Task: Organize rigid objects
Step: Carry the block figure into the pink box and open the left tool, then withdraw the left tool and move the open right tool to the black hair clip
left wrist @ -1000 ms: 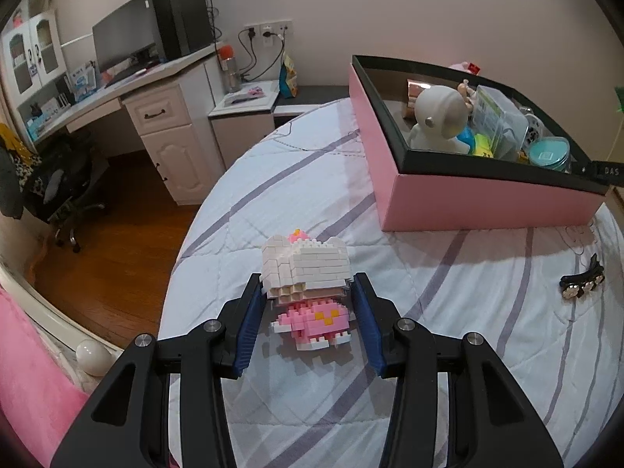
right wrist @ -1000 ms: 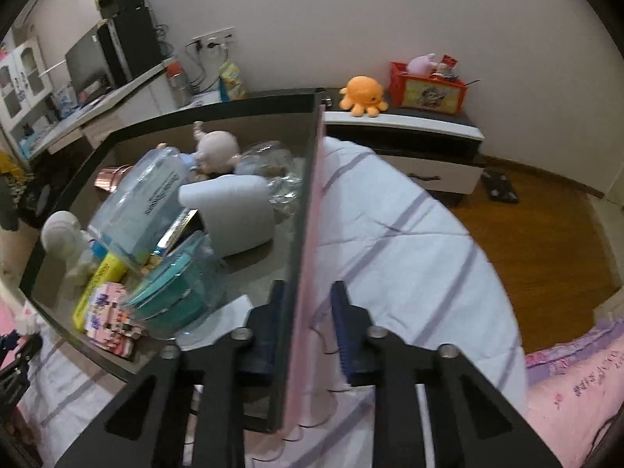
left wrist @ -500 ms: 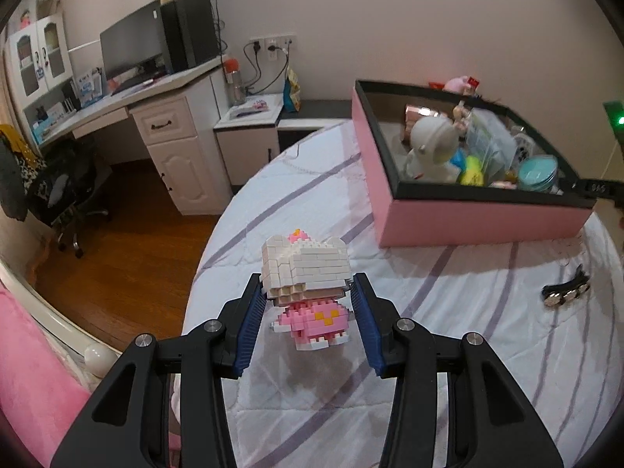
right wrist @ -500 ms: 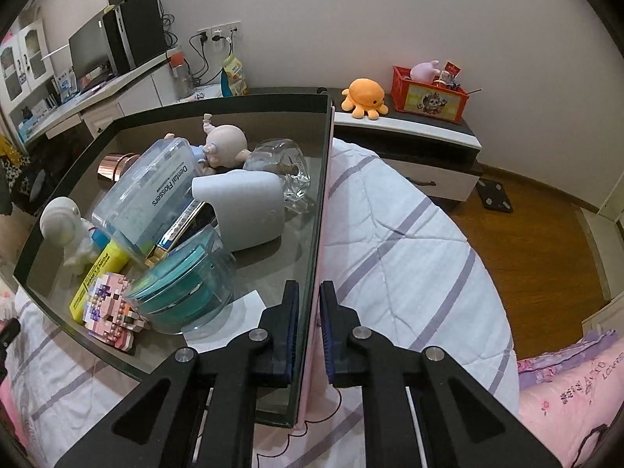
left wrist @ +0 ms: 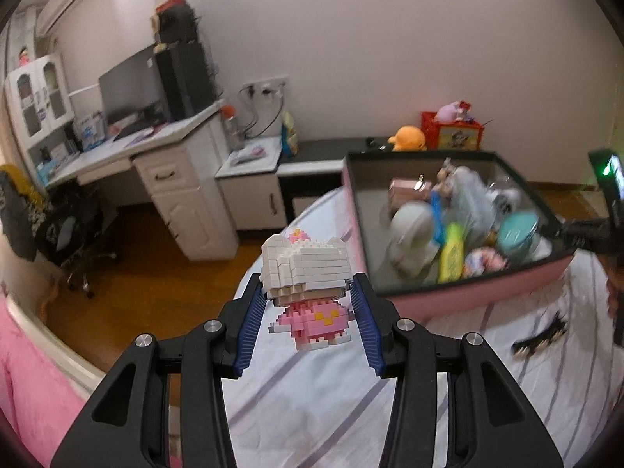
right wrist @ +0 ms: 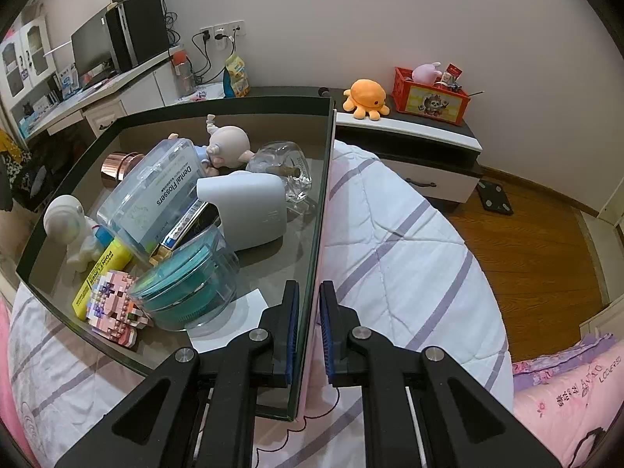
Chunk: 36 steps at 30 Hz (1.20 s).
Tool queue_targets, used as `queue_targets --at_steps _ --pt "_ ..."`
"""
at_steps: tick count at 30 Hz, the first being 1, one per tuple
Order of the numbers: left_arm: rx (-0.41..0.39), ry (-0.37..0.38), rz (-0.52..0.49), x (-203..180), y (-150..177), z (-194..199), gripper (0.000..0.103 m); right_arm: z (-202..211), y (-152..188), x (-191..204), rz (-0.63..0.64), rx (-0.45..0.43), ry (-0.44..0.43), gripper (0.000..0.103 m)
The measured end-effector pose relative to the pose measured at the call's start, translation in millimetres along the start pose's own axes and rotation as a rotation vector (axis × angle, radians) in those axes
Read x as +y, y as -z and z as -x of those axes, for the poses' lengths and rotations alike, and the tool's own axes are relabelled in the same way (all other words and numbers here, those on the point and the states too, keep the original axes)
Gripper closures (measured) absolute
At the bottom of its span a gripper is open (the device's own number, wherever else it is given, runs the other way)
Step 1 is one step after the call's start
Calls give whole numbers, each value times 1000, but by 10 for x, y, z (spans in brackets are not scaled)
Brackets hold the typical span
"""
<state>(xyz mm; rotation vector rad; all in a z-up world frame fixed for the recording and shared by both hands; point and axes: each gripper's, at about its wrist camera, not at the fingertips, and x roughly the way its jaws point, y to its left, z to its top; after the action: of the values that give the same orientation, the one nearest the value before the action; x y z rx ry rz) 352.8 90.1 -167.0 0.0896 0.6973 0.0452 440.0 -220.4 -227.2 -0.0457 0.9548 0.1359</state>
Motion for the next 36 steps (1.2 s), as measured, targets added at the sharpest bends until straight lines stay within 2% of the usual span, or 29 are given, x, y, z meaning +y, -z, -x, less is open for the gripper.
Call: queue_targets --at_steps 8,13,19,22,23,24,28,30,34,35,36 --pt "-4 192 -92 -587 -655 -342 57 -6 13 11 6 4 0 93" --pt "83 213 -152 -1050 -814 -847 57 -11 13 32 10 9 -1 93" --pt "115 229 -135 -1167 -799 -1075 55 -11 20 55 21 12 5 93" --pt "93 202 -130 -1108 -779 -1059 33 -12 20 54 19 11 5 93" --pt "82 201 -123 -1084 -782 -1039 21 -6 25 56 16 8 4 93" --pt "72 210 -113 -1060 -781 -1011 13 -1 27 56 14 7 5 93" --pt "32 192 -84 -917 -736 -841 9 99 73 61 9 -17 6 92" --pt "15 171 -69 -804 -682 -729 2 186 108 74 7 -33 7 92" --pt "-9 125 -21 -523 -528 -487 1 449 218 101 -15 -96 26 91" --pt "-21 122 -10 -447 -470 -405 1 517 236 105 -21 -114 32 89" --pt "-30 112 2 -370 -404 -322 0 625 294 134 -29 -139 41 78"
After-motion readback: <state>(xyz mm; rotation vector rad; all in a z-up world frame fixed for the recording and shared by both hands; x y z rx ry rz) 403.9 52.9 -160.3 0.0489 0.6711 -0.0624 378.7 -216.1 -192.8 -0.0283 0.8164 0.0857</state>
